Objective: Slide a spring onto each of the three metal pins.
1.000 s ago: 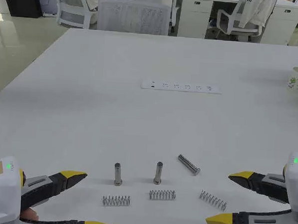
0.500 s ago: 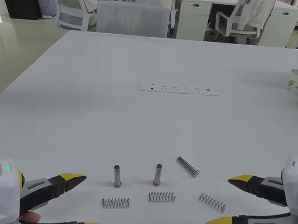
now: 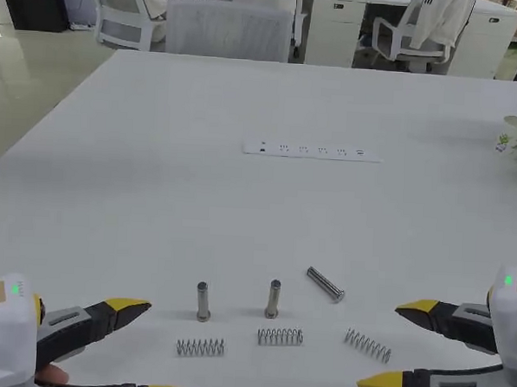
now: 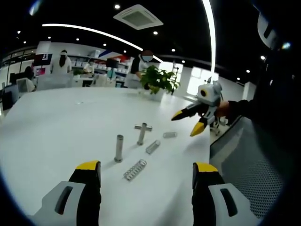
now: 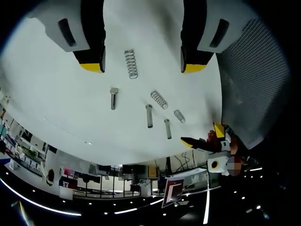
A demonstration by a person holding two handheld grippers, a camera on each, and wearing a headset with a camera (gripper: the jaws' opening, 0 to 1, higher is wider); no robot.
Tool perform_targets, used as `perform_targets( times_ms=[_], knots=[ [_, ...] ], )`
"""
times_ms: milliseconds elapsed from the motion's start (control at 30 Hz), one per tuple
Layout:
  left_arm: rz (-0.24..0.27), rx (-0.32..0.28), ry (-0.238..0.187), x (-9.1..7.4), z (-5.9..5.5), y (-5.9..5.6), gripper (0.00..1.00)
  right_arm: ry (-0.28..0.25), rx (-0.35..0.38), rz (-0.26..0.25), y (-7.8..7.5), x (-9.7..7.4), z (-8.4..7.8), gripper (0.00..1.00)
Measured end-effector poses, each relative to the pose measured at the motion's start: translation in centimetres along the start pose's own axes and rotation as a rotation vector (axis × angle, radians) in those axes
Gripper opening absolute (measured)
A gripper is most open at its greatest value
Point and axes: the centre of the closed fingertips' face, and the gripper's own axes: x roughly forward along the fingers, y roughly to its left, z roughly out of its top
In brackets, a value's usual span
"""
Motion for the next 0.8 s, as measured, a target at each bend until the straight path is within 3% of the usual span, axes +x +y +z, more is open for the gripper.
perform_targets(
  times_ms=[800],
  knots=[
    [-0.003,-0.006,0.011,0.06,-0.22,0.02,0.76,0.008,0.005,0.009,-0.27,0.30,-0.30,0.63]
  ],
)
